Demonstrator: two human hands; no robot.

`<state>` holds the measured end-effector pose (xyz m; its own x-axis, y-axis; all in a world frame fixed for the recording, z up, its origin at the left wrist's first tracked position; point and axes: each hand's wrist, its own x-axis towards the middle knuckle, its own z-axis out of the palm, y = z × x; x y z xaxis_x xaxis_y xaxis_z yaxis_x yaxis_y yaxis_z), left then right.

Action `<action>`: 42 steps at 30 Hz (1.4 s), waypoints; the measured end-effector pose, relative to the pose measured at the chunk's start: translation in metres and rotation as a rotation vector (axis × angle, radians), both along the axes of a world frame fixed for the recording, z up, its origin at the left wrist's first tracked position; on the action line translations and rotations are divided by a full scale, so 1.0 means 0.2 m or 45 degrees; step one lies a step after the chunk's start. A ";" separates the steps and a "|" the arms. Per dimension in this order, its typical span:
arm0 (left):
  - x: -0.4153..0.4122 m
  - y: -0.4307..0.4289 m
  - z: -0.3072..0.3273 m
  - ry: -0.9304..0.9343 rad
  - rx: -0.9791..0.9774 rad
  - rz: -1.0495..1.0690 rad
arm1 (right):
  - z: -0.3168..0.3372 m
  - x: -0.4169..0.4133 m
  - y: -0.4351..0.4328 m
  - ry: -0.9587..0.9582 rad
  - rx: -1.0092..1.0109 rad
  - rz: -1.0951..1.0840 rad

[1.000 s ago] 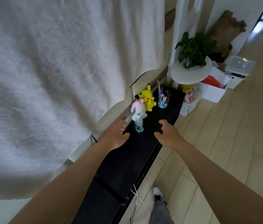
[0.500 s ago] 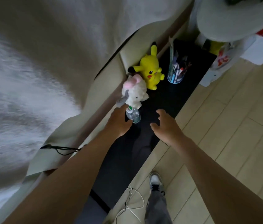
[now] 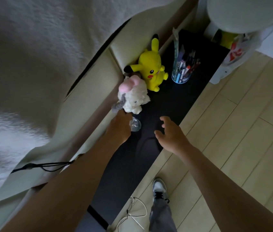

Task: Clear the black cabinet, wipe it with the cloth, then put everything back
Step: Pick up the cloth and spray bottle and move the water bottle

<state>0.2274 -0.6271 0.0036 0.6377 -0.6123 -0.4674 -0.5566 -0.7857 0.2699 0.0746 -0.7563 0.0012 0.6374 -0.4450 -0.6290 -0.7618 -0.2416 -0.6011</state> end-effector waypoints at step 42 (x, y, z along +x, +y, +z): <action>-1.26 2.57 1.74 -0.271 -0.435 0.073 | 1.68 -1.00 2.27 -0.323 -0.485 0.678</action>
<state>-0.0239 -0.1122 0.3522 0.7357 -0.6704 -0.0965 -0.5865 -0.7018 0.4043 -0.1258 -0.3021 0.3374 0.9364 -0.1913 -0.2943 -0.3287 -0.7720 -0.5440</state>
